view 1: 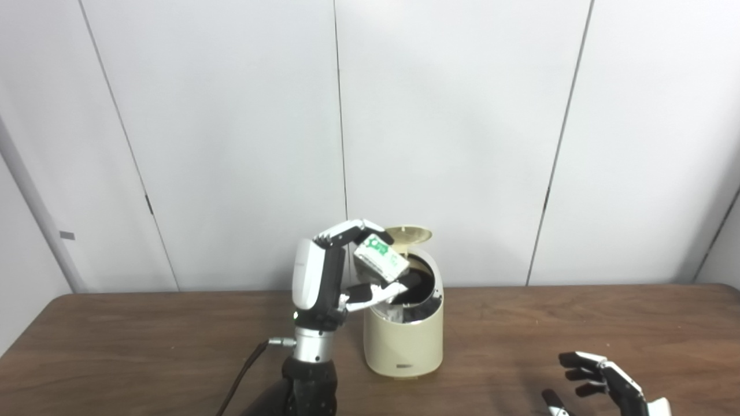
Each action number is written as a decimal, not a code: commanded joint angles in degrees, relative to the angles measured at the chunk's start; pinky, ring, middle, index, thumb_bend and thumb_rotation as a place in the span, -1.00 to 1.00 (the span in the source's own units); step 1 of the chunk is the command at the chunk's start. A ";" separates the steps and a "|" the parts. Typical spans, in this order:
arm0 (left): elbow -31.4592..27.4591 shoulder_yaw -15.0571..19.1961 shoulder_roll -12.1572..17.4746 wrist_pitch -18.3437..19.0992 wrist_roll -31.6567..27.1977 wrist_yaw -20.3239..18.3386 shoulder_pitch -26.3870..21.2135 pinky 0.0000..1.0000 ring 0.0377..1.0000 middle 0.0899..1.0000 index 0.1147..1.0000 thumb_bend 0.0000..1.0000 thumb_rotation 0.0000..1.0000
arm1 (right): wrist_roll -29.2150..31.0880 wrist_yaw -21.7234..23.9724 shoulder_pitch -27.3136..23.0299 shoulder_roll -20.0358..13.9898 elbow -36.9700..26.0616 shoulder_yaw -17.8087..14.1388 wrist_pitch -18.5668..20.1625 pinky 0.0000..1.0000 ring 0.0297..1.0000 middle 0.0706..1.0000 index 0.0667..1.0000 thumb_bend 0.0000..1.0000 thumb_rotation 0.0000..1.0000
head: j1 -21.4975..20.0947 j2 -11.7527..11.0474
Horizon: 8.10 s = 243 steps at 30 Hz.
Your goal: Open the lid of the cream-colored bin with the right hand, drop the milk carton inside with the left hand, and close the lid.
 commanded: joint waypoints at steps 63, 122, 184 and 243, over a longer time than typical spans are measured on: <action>11.63 -10.12 -5.31 -1.15 -12.92 0.06 -12.02 -0.22 -0.12 -0.13 -0.20 0.01 -1.00 | -4.97 -3.05 2.93 3.41 -1.15 5.07 -0.63 -0.10 0.11 0.18 0.19 -0.50 -0.66 | -6.07 0.84; 6.19 24.29 -12.47 -1.15 -22.67 -51.75 -1.47 0.38 0.22 0.09 0.20 1.00 0.27 | -4.05 -2.27 2.39 2.64 -1.07 5.53 0.42 -0.14 0.07 0.16 0.18 -0.48 -0.68 | -5.16 1.05; -28.67 38.49 -11.67 -0.19 -23.34 -55.76 44.86 0.30 0.36 0.34 0.30 -0.70 -0.22 | -11.23 34.06 -42.98 -13.56 -3.14 14.01 22.00 0.48 0.73 0.75 0.80 0.44 0.70 | 6.00 -0.68; -34.18 36.41 -12.08 2.41 -22.02 -56.42 46.70 0.23 0.33 0.29 0.25 -0.79 0.00 | -12.58 39.44 -36.38 -11.28 -6.87 19.32 27.09 0.59 0.68 0.52 0.52 0.37 0.69 | 5.48 3.01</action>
